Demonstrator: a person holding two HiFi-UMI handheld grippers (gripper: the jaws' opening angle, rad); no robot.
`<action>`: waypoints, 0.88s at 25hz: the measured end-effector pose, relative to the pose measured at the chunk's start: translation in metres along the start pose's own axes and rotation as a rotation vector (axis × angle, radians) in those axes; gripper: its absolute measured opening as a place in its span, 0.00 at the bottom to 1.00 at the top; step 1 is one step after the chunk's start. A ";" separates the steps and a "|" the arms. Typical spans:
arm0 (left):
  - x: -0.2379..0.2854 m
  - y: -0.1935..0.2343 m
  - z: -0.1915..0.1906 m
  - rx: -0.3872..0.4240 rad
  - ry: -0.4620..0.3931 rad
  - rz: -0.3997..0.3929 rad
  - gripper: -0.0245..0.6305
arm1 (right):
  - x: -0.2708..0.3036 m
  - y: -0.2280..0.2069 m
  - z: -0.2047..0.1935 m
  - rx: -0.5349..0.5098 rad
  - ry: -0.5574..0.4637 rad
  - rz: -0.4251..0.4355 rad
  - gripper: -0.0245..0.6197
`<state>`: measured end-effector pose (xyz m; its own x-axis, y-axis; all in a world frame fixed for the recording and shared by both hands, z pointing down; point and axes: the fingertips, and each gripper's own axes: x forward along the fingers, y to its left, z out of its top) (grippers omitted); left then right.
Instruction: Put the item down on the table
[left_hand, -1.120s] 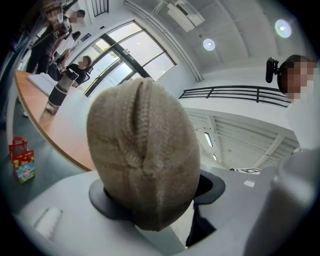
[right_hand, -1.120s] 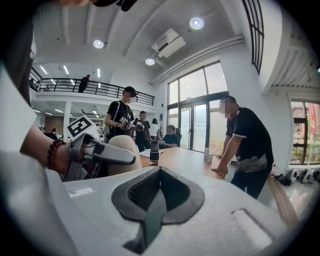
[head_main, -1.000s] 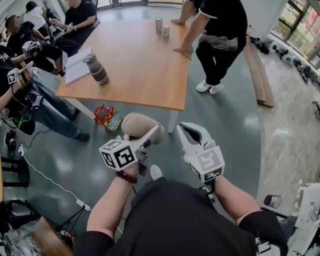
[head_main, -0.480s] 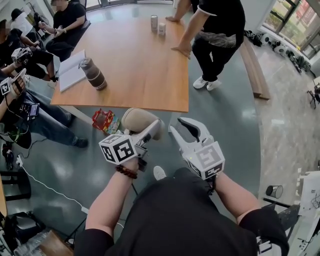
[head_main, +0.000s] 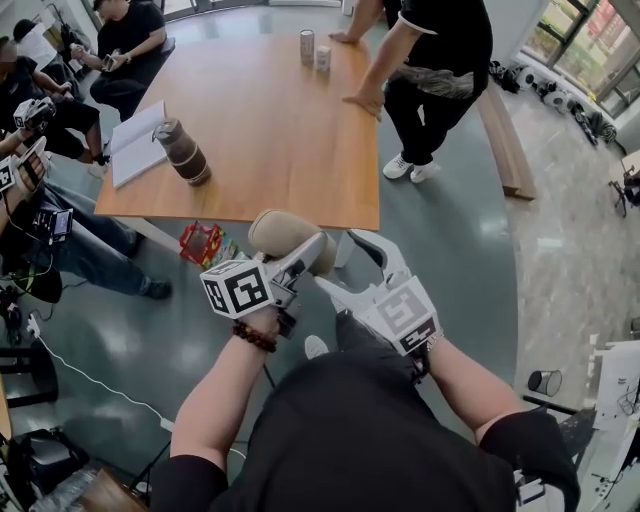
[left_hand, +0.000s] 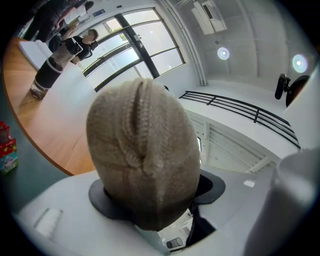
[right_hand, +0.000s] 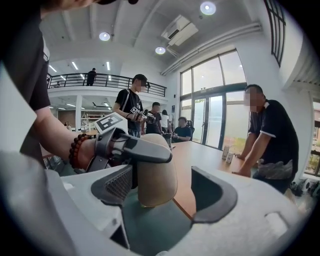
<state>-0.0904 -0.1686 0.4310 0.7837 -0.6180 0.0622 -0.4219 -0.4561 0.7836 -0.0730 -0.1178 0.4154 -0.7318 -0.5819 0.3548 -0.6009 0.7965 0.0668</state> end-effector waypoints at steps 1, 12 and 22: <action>0.002 0.001 0.001 -0.010 0.000 -0.005 0.54 | 0.004 -0.001 -0.001 -0.001 0.005 0.007 0.59; 0.035 0.005 0.008 -0.169 0.019 -0.085 0.54 | 0.038 -0.024 -0.002 0.004 0.022 0.062 0.64; 0.074 0.016 0.016 -0.248 0.045 -0.100 0.54 | 0.054 -0.067 -0.009 0.023 0.042 0.078 0.64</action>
<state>-0.0459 -0.2315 0.4382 0.8378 -0.5459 0.0004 -0.2215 -0.3392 0.9143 -0.0693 -0.2009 0.4382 -0.7631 -0.5102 0.3967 -0.5500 0.8350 0.0161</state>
